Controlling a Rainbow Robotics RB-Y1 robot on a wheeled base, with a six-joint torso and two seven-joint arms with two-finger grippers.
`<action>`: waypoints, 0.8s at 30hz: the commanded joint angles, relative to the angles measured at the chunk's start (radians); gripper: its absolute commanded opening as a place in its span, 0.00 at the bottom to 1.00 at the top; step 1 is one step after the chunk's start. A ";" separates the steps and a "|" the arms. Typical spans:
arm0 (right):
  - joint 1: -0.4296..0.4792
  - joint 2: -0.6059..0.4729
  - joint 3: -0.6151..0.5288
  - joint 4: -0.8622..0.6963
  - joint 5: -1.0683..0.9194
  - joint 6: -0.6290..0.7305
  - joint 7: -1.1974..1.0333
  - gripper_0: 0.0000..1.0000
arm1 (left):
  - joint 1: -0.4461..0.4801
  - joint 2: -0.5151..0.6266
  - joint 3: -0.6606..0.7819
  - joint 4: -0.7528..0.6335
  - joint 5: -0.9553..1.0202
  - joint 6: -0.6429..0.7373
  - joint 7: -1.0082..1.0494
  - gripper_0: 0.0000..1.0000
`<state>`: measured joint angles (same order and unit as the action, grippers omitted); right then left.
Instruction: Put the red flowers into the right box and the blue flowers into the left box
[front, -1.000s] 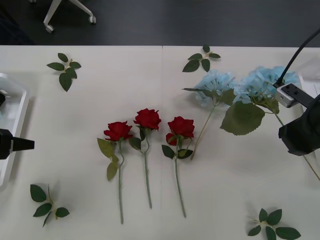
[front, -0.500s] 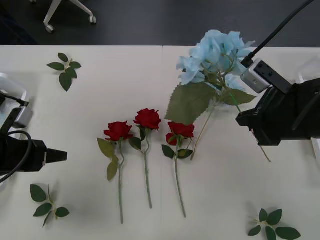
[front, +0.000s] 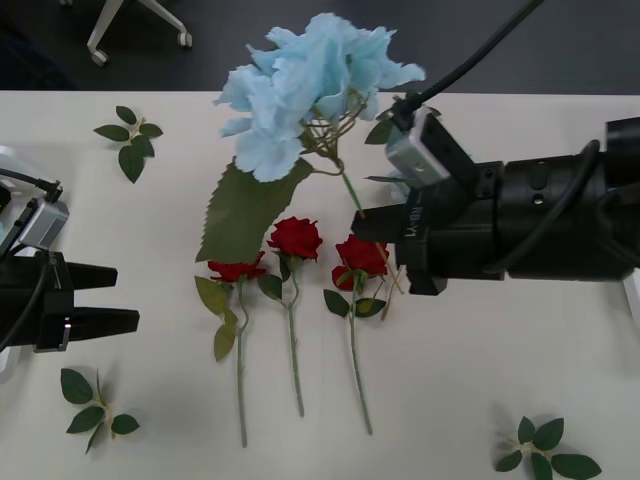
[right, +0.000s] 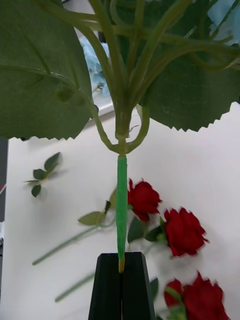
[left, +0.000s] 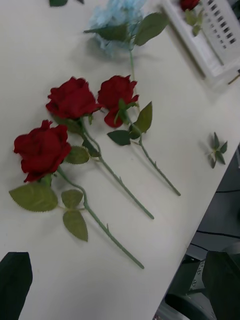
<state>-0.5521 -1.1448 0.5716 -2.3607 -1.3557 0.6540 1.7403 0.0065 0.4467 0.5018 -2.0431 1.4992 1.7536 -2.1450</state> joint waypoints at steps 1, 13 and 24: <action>-0.193 0.050 0.192 0.083 0.007 -0.116 0.051 0.00 | -0.048 0.023 0.008 0.116 0.107 -0.006 -0.158 1.00; -0.368 0.269 0.356 0.265 0.041 -0.224 0.093 0.00 | -0.103 0.024 0.023 0.317 0.243 0.073 -0.501 1.00; -0.457 0.404 0.393 0.347 0.044 -0.224 0.108 0.00 | -0.137 -0.029 0.020 0.362 0.271 0.086 -0.560 1.00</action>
<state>-0.9518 -0.7689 0.9504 -2.0259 -1.3089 0.4392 1.7975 -0.1056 0.4392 0.5037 -1.6769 1.7625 1.8349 -2.6907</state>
